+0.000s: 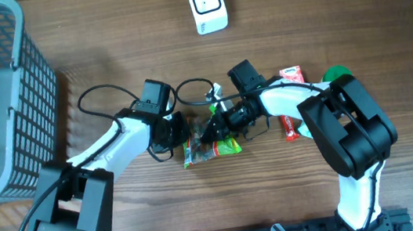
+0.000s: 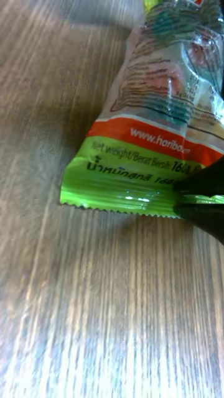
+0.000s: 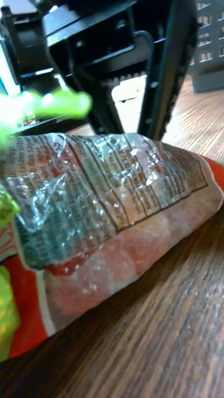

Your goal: Scan the item barcode

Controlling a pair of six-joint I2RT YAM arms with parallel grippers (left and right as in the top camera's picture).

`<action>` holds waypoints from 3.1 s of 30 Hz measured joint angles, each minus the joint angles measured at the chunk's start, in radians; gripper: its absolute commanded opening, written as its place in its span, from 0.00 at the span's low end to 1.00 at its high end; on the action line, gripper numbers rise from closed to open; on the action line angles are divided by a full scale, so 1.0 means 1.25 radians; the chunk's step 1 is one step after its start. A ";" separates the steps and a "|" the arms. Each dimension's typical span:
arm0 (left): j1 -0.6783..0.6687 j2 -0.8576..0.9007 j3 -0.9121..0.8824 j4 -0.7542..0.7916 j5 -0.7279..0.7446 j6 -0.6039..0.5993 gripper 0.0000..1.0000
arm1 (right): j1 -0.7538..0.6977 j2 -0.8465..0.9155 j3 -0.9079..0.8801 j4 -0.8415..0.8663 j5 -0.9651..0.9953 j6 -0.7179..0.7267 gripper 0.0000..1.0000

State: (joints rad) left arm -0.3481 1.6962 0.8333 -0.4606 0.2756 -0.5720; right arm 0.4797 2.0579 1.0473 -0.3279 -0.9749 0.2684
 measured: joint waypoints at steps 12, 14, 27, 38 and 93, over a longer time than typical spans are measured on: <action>0.166 -0.270 0.020 0.012 -0.121 0.041 0.04 | -0.059 -0.278 -0.013 -0.105 0.156 -0.289 0.04; 0.173 -0.282 0.021 0.010 -0.134 0.081 0.09 | -0.057 -0.324 -0.010 -0.109 0.170 -0.334 0.04; 0.173 -0.276 0.021 -0.009 -0.328 0.188 1.00 | -0.056 -0.353 0.408 -0.543 0.453 -0.530 0.04; 0.173 -0.275 0.021 -0.011 -0.337 0.190 1.00 | -0.060 -0.211 0.894 -0.734 0.637 -0.574 0.04; 0.173 -0.275 0.021 -0.010 -0.337 0.190 1.00 | 0.057 0.283 0.894 -0.074 1.247 -0.902 0.04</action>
State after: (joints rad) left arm -0.1314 1.3521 0.8597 -0.4736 -0.1459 -0.3340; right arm 0.5510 2.4115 2.1654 -0.4206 0.5842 -0.8597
